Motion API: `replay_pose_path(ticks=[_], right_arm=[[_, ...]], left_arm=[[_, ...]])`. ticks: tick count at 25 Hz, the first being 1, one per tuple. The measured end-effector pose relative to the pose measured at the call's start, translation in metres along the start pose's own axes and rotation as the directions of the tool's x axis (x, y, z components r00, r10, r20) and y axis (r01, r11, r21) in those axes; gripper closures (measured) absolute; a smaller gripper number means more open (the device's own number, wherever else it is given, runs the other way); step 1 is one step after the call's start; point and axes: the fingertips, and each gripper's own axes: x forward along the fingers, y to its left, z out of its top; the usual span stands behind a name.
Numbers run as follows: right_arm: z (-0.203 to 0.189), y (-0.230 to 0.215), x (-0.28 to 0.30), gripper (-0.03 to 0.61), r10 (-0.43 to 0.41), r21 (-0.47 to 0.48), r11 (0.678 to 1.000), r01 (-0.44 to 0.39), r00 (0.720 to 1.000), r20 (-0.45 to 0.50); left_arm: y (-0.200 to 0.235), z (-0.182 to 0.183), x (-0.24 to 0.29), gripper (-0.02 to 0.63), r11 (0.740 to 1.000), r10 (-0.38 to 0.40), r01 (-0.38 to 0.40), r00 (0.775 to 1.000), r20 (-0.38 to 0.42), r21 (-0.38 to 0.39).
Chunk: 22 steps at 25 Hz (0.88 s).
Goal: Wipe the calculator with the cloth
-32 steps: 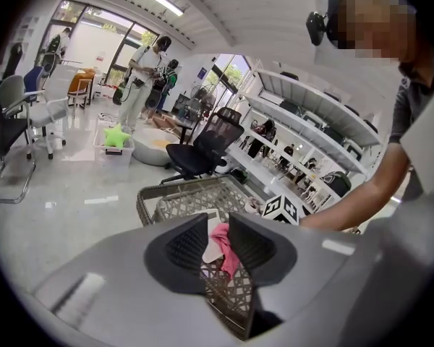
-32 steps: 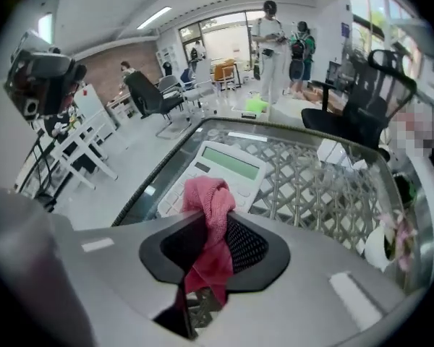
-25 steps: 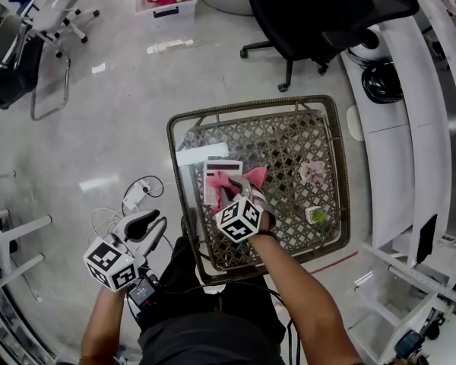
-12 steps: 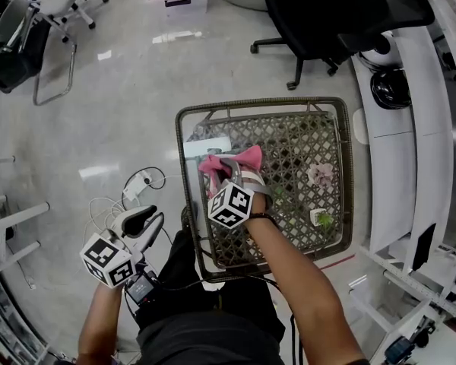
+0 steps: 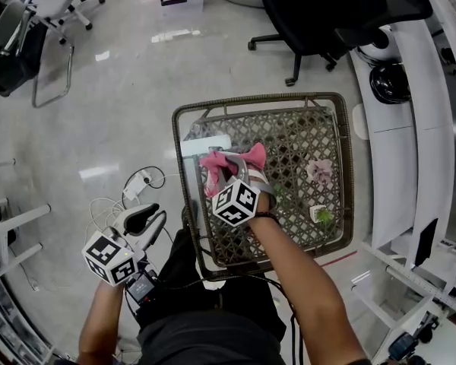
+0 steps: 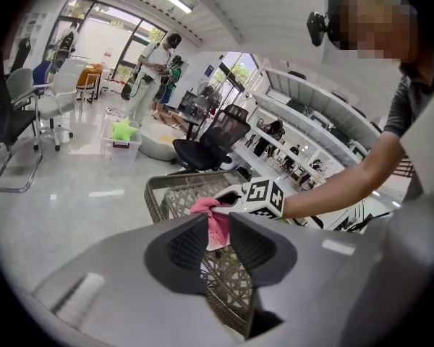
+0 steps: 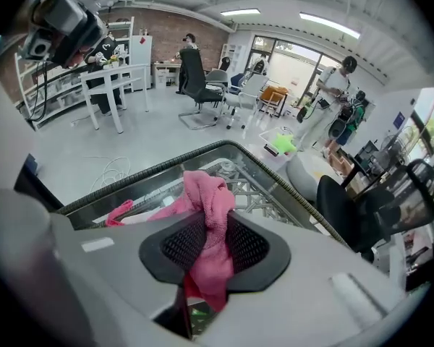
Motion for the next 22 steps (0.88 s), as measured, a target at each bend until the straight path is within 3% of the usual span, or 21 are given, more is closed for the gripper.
replay_pose_path(ticks=[13,18,22], right_arm=[[-0.033,-0.016,-0.012,0.500,-0.014,0.119,0.993,0.017,0.999,-0.029],[-0.047,-0.023,-0.017,0.500,-0.032,0.252,0.967,0.038,0.999,-0.027],[-0.056,-0.024,-0.022,0.500,-0.046,0.279,0.959,0.057,0.998,-0.044]], left_arm=[[-0.011,-0.009,0.020,0.506,0.999,-0.023,0.024,0.999,-0.048,0.029],[-0.009,-0.034,0.030,0.505,0.999,-0.017,0.021,0.991,-0.133,0.031],[-0.013,-0.043,0.031,0.506,0.999,-0.022,0.025,0.989,-0.146,0.020]])
